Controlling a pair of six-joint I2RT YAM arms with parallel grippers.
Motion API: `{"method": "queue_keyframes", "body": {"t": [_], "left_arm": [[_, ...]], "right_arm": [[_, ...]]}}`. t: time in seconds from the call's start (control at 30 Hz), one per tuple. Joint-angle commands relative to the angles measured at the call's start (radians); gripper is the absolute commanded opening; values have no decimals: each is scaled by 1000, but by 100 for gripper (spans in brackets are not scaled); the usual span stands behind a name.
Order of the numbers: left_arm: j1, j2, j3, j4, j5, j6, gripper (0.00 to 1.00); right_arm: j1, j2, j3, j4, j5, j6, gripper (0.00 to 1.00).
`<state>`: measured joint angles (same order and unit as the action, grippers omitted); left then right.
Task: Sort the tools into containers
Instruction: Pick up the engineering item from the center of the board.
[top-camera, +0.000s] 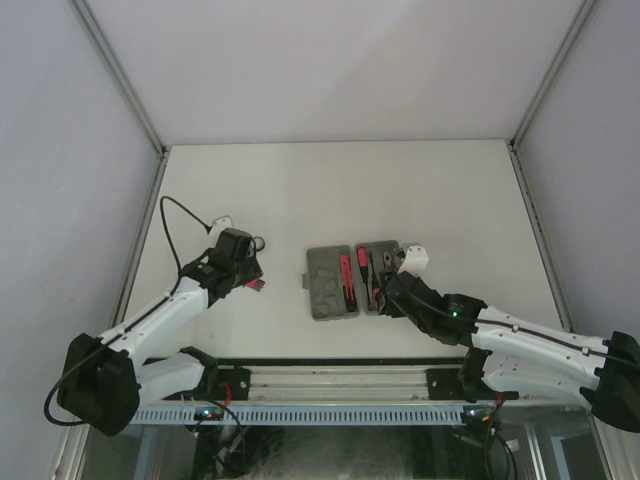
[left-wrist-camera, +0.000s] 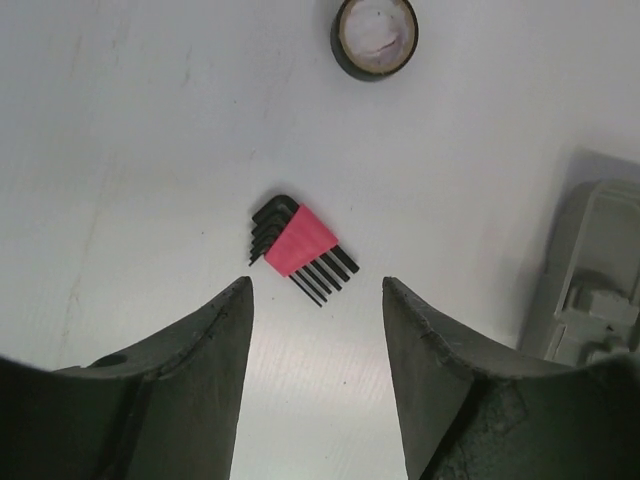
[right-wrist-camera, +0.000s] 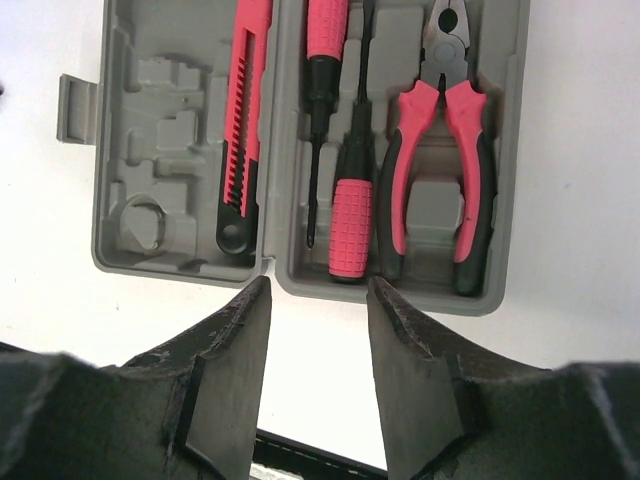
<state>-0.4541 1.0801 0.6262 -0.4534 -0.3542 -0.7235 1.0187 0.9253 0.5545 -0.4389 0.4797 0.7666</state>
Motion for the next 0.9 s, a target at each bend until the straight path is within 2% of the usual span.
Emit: {"method": "queue_keyframes", "body": {"t": [0.0, 0.27, 0.5, 0.7, 0.87], "left_arm": [[26, 60, 107, 10, -24, 47, 60], [106, 246, 278, 8, 26, 139, 67], [129, 429, 434, -42, 43, 170, 72], [131, 555, 496, -46, 68, 178, 74], [142, 608, 522, -48, 69, 189, 71]], "right_arm": [[-16, -23, -11, 7, -32, 2, 43], [-18, -41, -33, 22, -72, 0, 43], [-17, -58, -43, 15, -94, -3, 42], [-16, -67, -48, 14, -98, 0, 42], [-17, -65, -48, 11, -101, 0, 42]]}}
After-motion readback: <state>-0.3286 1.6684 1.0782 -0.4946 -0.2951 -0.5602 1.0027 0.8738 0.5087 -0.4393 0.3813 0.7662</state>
